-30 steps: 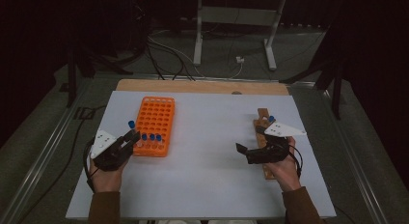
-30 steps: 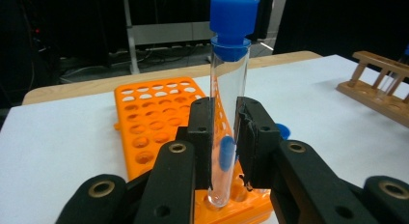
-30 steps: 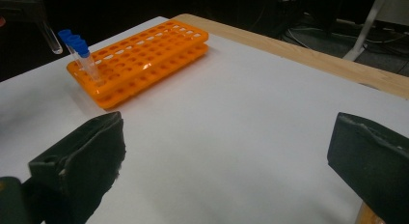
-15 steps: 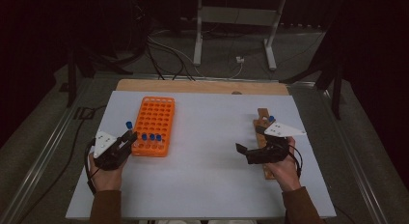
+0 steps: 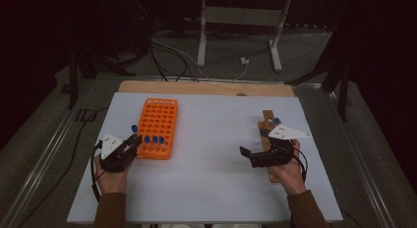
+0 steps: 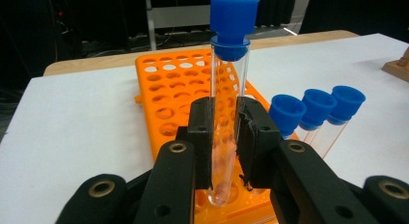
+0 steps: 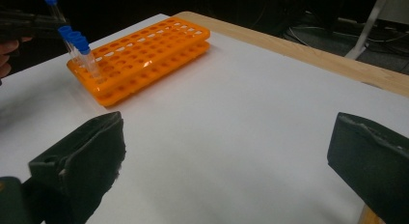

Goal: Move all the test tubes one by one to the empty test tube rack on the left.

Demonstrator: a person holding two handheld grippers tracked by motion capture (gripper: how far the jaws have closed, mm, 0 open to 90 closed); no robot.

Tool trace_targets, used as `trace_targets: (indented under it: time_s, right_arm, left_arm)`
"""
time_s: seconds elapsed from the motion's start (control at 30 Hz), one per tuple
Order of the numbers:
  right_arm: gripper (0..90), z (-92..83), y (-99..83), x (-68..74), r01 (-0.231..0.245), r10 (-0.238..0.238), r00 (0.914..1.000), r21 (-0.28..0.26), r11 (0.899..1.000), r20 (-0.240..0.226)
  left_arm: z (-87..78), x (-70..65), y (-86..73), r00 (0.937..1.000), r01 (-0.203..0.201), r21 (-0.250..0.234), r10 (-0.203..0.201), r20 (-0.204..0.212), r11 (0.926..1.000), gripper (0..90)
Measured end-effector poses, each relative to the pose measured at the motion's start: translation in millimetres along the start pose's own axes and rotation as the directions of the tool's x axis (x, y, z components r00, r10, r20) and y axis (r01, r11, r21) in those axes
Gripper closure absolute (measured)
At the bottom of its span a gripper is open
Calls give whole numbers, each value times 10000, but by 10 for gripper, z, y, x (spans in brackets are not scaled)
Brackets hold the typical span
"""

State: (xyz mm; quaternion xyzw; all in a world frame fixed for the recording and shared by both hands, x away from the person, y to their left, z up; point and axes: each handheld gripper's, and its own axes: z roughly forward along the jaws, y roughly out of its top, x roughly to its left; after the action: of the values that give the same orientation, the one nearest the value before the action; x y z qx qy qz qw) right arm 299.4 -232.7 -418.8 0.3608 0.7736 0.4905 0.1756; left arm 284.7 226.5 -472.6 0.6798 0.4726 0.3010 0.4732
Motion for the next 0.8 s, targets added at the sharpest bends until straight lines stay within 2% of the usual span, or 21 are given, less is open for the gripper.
trace_targets:
  time_s: [0.17, 0.4, 0.53, 0.8]
  right_arm:
    - [0, 3, -3, -1, -3, 3, 10000, 18, 10000, 7]
    - [0, 2, -4, -2, -7, 7, 10000, 25, 10000, 9]
    - [0, 1, -6, -2, -9, 9, 10000, 40, 10000, 10]
    - [0, -8, -5, -4, -6, 6, 10000, 3, 10000, 2]
  left_arm:
    - [38, -16, -23, 10000, -43, 86, 43, 40, 10000, 782]
    - [113, -39, -80, 9995, -303, 677, 305, -11, 9972, 782]
    - [153, -29, -142, 9996, -281, 1130, 287, -40, 9932, 782]
    - [178, -65, -168, 9983, -572, 1715, 586, -30, 9835, 788]
